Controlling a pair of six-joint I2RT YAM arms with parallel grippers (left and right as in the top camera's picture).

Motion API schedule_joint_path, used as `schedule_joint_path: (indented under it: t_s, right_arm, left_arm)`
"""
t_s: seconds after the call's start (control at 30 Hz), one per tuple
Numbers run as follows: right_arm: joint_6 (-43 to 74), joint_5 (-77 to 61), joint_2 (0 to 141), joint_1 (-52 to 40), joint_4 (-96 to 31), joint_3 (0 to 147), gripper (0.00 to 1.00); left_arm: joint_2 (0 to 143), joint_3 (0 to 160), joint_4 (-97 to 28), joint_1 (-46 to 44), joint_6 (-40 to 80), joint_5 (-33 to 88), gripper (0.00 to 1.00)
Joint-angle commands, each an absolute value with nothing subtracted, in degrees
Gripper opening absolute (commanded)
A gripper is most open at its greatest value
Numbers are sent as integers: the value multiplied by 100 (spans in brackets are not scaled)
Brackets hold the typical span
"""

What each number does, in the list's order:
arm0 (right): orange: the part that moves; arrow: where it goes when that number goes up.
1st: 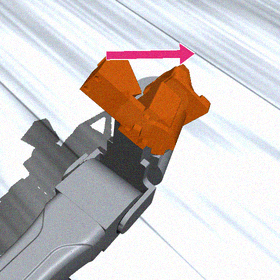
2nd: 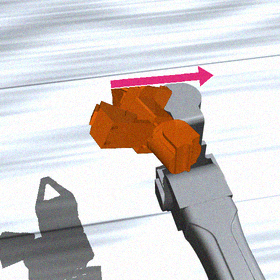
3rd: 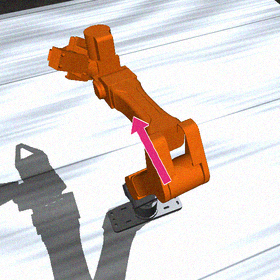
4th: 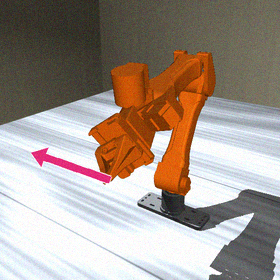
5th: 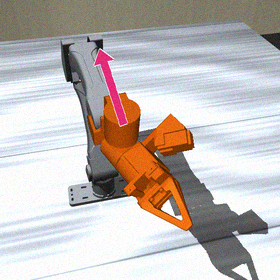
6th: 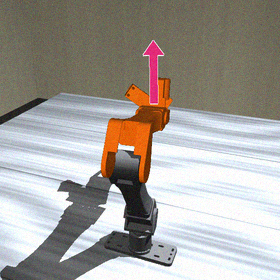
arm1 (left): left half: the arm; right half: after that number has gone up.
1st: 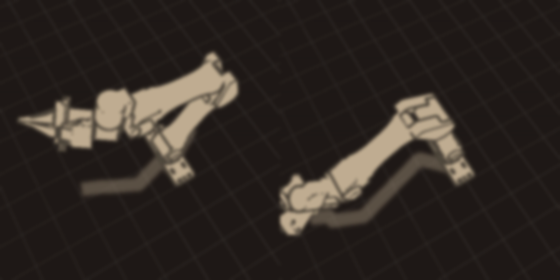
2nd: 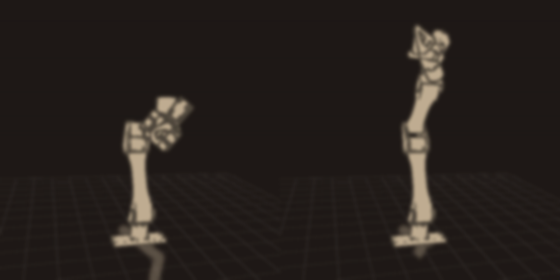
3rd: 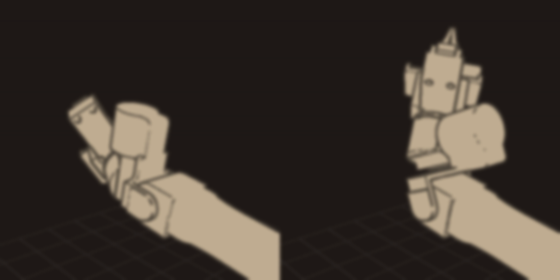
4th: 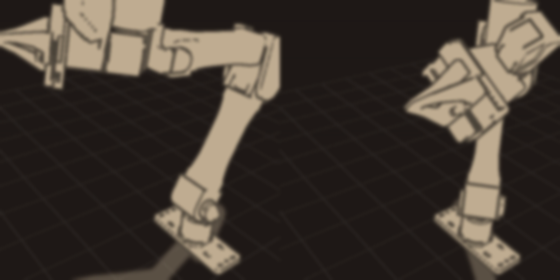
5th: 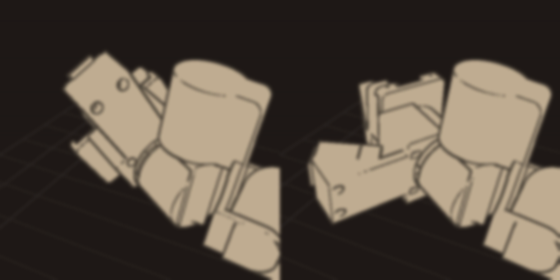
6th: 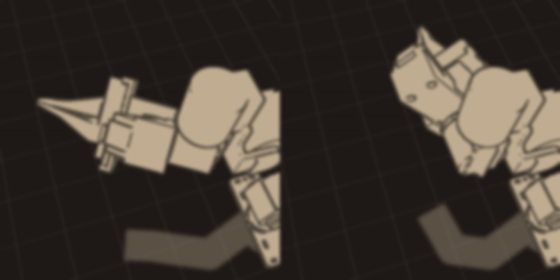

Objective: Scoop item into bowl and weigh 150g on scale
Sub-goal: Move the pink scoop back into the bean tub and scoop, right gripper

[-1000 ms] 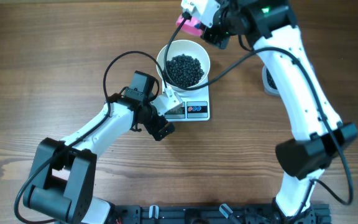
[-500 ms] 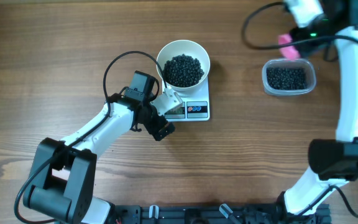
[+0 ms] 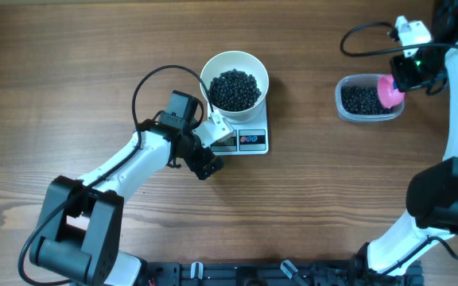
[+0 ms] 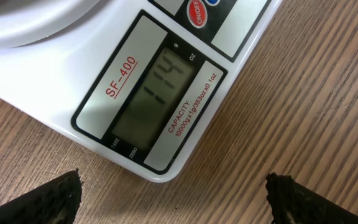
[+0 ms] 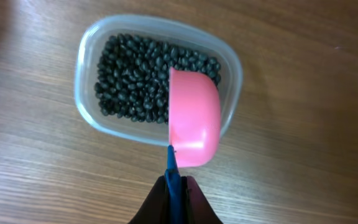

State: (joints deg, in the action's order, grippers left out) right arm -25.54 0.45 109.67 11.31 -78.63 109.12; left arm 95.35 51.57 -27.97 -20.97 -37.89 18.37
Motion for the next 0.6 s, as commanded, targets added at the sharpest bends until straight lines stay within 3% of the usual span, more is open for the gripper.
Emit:
schedule_joint_path:
  t_s: [0.0,0.27,0.43,0.57]
  right_arm:
    - [-2554,-3,11050,1118,-7470,10331,4]
    - [-2005,-19,11050,1116,-6390,9299,4]
    - [-1262,-1507,11050,1111,-6394,9223,4]
    - [-928,-1682,11050,1111,-6589,9223,4]
  left_arm:
    - [9581,5131,-2781,-2102,-3879,1949,100]
    - [9581,5131,-2781,-2102,-3879,1949,100]
    - [9581,5131,-2781,-2102,-3879,1949,100]
    - [9581,5131,-2781,-2102,-3879,1949,100]
